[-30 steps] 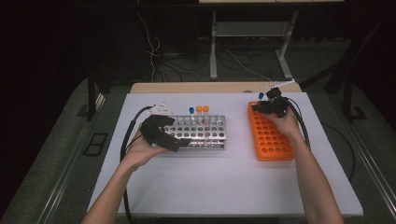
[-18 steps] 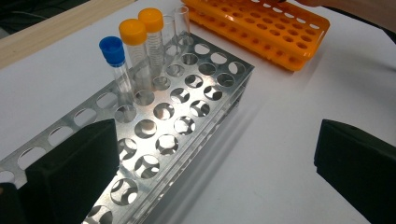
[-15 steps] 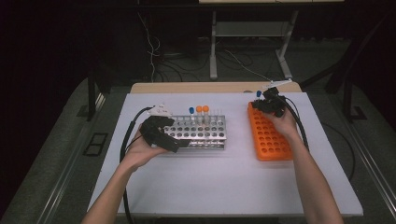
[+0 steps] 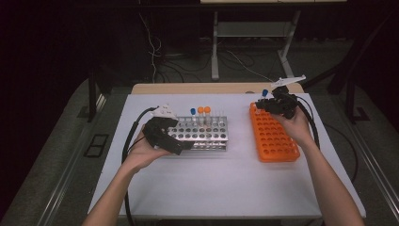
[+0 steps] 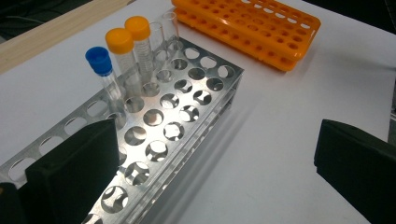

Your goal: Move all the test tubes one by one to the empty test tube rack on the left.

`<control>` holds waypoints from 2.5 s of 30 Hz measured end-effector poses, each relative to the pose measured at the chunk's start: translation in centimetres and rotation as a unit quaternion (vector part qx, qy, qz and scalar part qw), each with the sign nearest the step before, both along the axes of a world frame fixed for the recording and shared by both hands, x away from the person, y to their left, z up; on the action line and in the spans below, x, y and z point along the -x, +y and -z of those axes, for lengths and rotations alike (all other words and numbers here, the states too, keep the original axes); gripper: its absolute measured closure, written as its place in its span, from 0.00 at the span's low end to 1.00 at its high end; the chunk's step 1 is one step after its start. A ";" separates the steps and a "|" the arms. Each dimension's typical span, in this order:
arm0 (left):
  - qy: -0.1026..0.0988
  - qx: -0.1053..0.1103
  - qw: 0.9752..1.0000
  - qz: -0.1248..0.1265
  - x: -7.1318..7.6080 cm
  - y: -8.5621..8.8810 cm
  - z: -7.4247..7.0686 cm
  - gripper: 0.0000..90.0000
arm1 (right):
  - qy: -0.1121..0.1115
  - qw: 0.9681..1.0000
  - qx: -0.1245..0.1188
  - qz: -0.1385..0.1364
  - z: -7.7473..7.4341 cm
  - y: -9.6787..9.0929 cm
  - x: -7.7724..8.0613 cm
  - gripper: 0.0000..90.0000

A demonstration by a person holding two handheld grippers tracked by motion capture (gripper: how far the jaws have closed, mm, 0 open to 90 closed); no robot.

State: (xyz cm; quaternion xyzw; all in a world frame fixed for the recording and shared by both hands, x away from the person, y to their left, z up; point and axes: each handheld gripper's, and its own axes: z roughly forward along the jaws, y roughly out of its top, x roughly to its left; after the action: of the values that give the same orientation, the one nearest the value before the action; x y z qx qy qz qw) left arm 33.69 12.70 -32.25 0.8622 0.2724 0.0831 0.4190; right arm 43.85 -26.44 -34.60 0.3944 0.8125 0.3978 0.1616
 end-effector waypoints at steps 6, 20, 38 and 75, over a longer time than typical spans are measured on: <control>-0.003 -0.006 1.000 0.013 0.2 -0.7 -0.5 0.00 | 0.007 0.999 -0.012 -0.040 -1.4 0.9 2.3 0.84; -0.012 -0.019 0.998 0.055 0.6 -3.4 -2.0 0.00 | 0.028 0.989 0.013 -0.141 -2.0 4.2 7.8 0.84; -0.009 -0.037 0.992 0.120 0.8 -6.6 -2.8 0.10 | 0.050 0.970 0.037 -0.236 -0.2 8.8 11.2 0.84; 0.006 -0.057 0.982 0.178 0.4 -5.6 -2.9 0.81 | 0.032 0.963 0.013 -0.267 0.2 13.4 12.4 0.60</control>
State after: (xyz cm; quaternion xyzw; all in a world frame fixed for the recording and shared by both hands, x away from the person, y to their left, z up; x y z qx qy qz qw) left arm 33.25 7.06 -29.38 0.9198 0.1119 0.0176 0.3758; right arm 31.49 -13.07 -34.79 0.1737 0.8981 0.4031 0.0290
